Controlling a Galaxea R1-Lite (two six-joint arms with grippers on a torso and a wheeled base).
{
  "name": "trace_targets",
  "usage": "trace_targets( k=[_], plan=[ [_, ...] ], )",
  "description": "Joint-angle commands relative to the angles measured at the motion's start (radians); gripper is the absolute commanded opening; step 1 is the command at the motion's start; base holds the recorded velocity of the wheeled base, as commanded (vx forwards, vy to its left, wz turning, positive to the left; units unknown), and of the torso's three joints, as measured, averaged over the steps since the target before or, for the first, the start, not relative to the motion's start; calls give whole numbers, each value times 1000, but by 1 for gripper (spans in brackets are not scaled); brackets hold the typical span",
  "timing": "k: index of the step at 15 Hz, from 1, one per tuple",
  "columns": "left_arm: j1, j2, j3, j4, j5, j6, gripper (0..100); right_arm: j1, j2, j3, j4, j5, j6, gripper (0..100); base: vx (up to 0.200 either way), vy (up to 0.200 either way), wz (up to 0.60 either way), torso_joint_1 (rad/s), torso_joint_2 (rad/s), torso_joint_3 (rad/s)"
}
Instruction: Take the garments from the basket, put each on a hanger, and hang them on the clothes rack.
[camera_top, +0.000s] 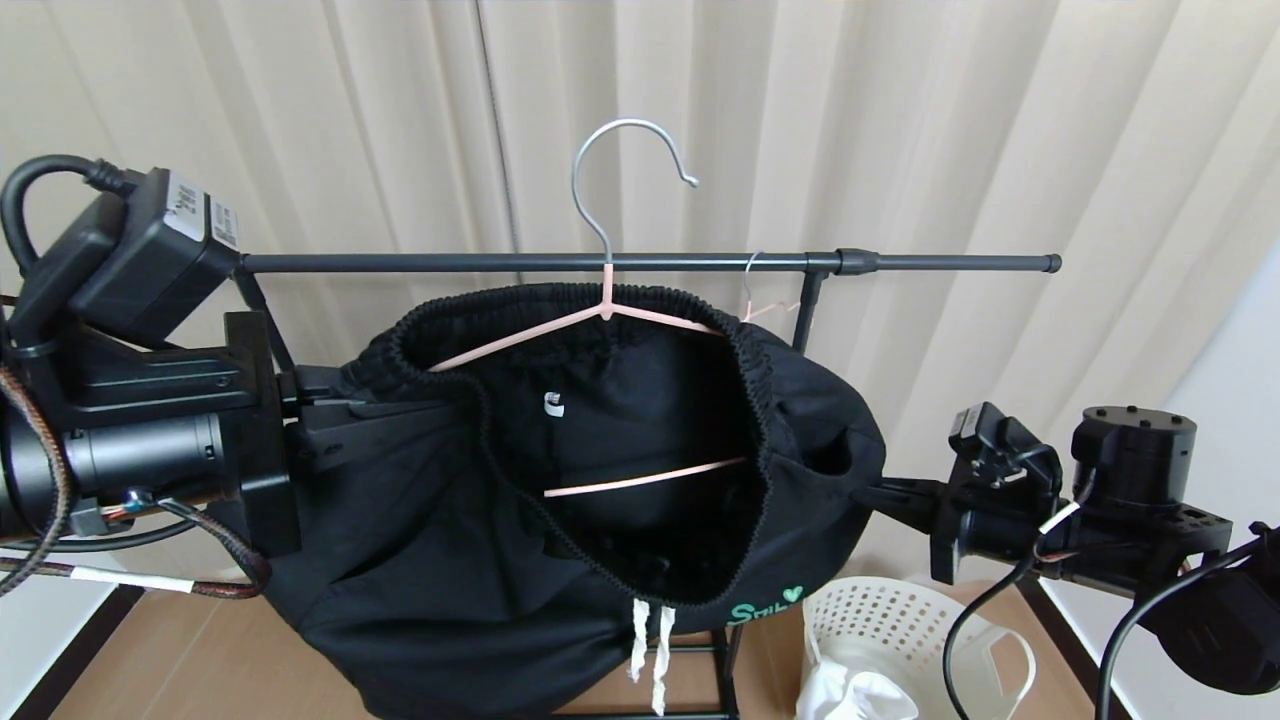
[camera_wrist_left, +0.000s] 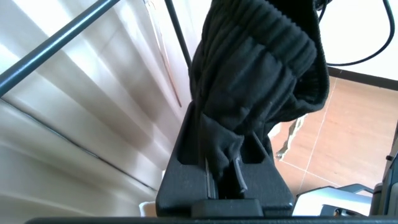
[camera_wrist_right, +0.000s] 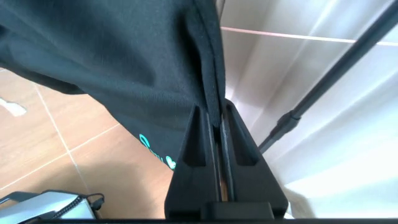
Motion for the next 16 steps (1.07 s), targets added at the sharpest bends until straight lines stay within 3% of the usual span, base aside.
trace_targets(
  k=[1, 16],
  plan=[
    [9, -19, 6, -1, 0, 1, 0, -4, 2, -4, 0, -1, -1, 0, 0, 0, 0, 0, 0, 0],
    [43, -33, 20, -3, 0, -21, 0, -1, -3, 10, -1, -41, 12, 0, 0, 0, 0, 0, 0, 0]
  ],
)
